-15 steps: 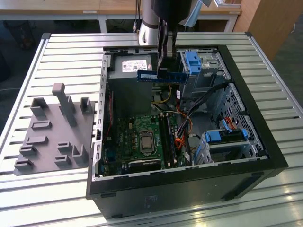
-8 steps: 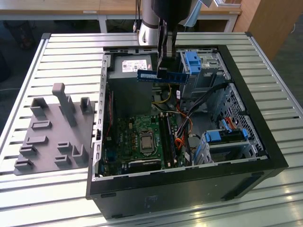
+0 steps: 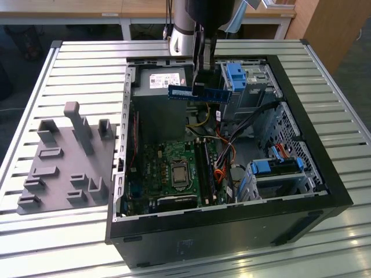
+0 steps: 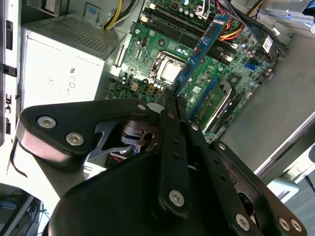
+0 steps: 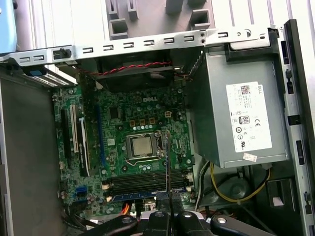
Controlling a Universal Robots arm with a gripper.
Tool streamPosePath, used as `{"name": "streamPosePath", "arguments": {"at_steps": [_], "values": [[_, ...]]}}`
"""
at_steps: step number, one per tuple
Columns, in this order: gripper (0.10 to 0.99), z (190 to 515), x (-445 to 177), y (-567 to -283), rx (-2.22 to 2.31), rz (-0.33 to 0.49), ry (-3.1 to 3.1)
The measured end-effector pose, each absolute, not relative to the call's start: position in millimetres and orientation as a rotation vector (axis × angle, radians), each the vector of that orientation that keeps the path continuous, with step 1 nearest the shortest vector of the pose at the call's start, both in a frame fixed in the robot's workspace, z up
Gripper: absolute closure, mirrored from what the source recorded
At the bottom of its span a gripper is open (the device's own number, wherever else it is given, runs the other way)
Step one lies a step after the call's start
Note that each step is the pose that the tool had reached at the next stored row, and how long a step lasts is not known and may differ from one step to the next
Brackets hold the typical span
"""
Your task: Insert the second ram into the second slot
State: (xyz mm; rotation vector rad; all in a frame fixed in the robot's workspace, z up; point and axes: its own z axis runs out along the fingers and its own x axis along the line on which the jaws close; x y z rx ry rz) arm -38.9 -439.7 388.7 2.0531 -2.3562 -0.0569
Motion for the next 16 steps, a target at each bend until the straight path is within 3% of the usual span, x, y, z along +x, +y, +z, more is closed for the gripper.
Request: {"name": "streamPosePath", "arguments": {"at_steps": [16], "values": [[0.957,388.7,-38.9,-439.7,2.018,-0.057,-2.387]]}}
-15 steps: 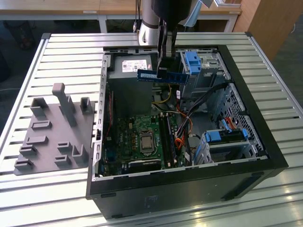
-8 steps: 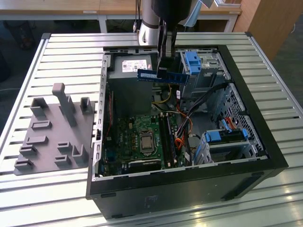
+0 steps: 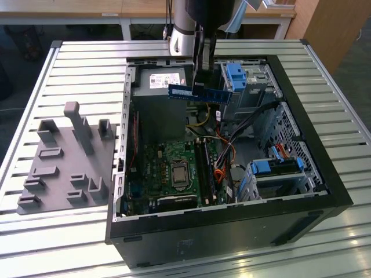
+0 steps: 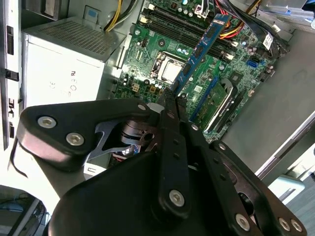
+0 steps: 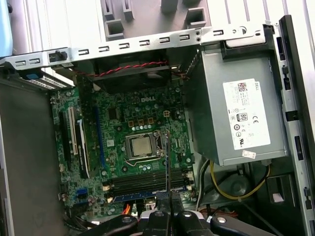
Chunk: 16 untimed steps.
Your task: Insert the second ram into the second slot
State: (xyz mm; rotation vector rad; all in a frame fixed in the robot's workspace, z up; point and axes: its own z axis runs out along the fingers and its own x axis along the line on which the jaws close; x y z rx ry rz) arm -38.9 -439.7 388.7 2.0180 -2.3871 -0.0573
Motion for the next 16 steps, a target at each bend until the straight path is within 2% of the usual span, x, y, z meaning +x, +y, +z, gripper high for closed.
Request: {"name": "streamPosePath", "arguments": {"at_steps": [16], "values": [[0.957,388.7,-38.9,-439.7,1.992,-0.058,-2.409]]}}
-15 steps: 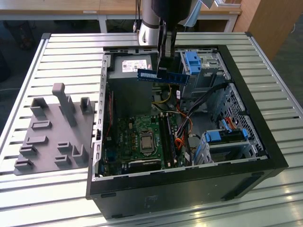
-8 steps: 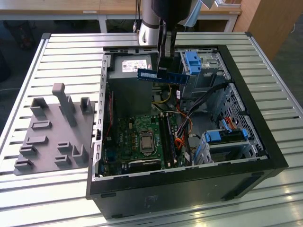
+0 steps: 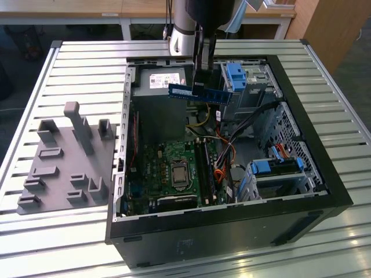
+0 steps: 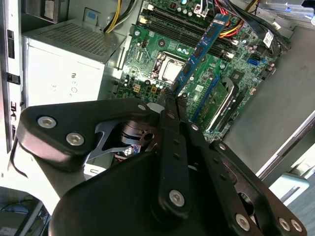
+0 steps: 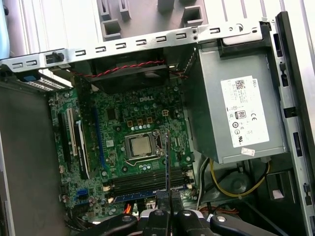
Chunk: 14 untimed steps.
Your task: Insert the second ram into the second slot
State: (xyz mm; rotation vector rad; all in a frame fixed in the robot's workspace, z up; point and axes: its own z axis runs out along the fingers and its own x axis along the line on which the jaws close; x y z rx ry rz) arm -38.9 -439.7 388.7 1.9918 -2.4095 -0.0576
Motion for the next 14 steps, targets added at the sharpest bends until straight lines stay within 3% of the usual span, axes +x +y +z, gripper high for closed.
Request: {"name": "streamPosePath", "arguments": {"at_steps": [14], "values": [[0.957,388.7,-38.9,-439.7,1.968,-0.058,-2.429]]}}
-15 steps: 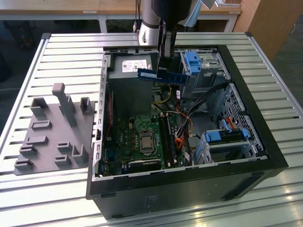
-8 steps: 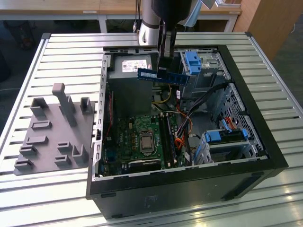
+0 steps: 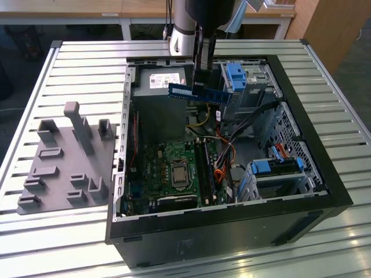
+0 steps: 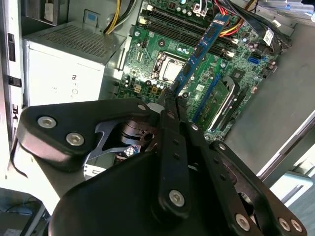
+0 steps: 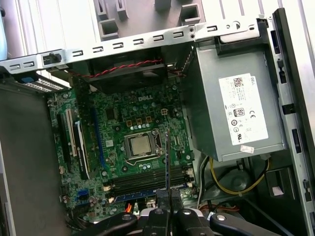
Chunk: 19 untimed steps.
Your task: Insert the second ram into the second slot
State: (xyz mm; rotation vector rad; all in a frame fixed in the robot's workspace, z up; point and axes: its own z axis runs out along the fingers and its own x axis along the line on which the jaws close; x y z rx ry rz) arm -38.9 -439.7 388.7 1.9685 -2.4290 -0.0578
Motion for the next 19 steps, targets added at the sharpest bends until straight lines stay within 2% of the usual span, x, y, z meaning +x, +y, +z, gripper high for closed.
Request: {"name": "streamPosePath", "arguments": {"at_steps": [19], "values": [[0.957,388.7,-38.9,-439.7,1.924,-0.058,-2.465]]}}
